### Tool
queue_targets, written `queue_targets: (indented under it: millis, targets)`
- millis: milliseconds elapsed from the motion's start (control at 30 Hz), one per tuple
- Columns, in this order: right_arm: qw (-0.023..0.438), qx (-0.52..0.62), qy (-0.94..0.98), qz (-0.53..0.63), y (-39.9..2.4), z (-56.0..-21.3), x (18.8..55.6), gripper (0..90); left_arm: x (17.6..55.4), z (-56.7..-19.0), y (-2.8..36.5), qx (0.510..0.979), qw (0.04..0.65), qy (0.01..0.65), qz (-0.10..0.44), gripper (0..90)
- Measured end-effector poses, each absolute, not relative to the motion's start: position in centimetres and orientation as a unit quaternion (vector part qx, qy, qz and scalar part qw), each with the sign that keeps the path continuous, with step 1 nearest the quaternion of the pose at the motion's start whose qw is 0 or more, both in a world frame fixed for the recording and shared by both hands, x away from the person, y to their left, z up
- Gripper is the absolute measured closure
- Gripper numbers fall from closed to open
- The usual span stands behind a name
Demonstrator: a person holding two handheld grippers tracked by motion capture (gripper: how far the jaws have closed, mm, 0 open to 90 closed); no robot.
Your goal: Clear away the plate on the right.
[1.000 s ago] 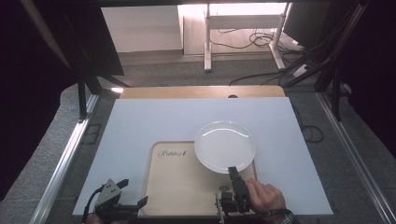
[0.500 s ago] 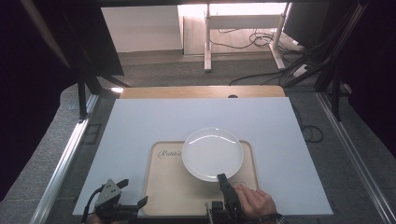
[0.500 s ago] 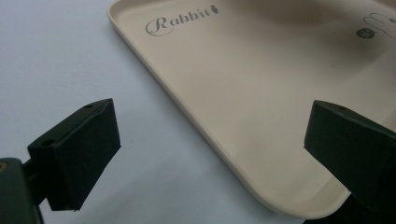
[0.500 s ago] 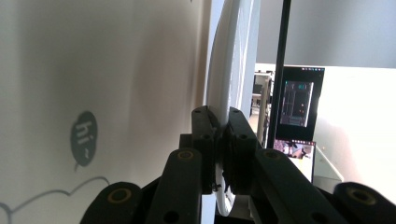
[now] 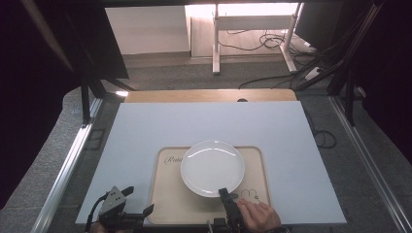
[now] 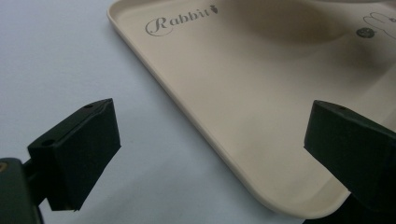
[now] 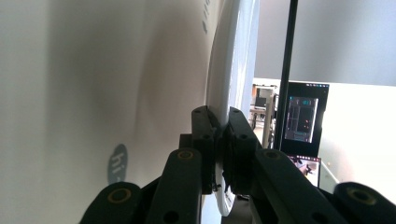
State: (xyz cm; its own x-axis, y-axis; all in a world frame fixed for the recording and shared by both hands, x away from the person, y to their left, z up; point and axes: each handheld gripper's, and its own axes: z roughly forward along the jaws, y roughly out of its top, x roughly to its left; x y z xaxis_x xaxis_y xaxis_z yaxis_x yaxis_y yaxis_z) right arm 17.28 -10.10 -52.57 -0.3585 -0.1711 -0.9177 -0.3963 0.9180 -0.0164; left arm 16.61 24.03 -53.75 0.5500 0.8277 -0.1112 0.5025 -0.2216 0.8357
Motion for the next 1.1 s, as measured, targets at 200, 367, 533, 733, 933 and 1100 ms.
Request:
queue_targets:
  millis: [200, 367, 533, 733, 933, 1100]
  targets:
    - [0.534, -0.174, 0.821, 0.104, -9.9, -52.9, 17.0, 85.0, 16.6, -53.8, 24.0, 0.760, 0.444, 0.437, 0.183, 3.0]
    - [0.527, -0.176, 0.825, 0.103, -9.9, -53.2, 16.9, 85.0, 16.6, -53.8, 24.0, 0.760, 0.444, 0.437, 0.183, 3.1]
    - [0.521, -0.179, 0.828, 0.102, -9.8, -53.6, 16.8, 84.8, 16.6, -53.7, 24.0, 0.760, 0.444, 0.437, 0.183, 3.0]
    - [0.514, -0.180, 0.833, 0.099, -9.8, -54.0, 16.9, 84.7, 16.6, -53.7, 24.0, 0.760, 0.444, 0.437, 0.183, 3.0]
    - [0.512, -0.180, 0.835, 0.094, -9.8, -54.4, 17.1, 84.1, 16.6, -53.8, 24.0, 0.761, 0.444, 0.436, 0.184, 3.1]
    - [0.505, -0.183, 0.839, 0.089, -9.8, -54.5, 17.2, 84.8, 16.6, -53.8, 24.0, 0.761, 0.444, 0.436, 0.184, 3.0]
